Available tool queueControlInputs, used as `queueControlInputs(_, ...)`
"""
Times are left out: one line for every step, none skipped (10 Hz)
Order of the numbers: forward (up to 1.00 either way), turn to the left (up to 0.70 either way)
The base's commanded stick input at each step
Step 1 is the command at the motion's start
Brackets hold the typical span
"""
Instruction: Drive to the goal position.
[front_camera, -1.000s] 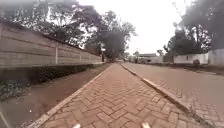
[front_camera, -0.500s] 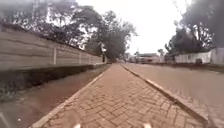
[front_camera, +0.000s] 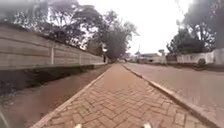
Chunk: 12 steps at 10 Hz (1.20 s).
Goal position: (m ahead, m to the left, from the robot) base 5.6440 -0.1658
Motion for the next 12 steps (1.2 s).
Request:
queueControlInputs(0.7,0.0)
queueControlInputs(0.7,0.0)
queueControlInputs(0.7,0.0)
queueControlInputs(0.7,0.0)
queueControlInputs(0.7,0.0)
queueControlInputs(0.7,0.0)
queueControlInputs(0.7,0.0)
queueControlInputs(0.7,0.0)
queueControlInputs(0.7,0.0)
queueControlInputs(0.7,0.0)
queueControlInputs(0.7,-0.19)
queueControlInputs(0.7,-0.33)
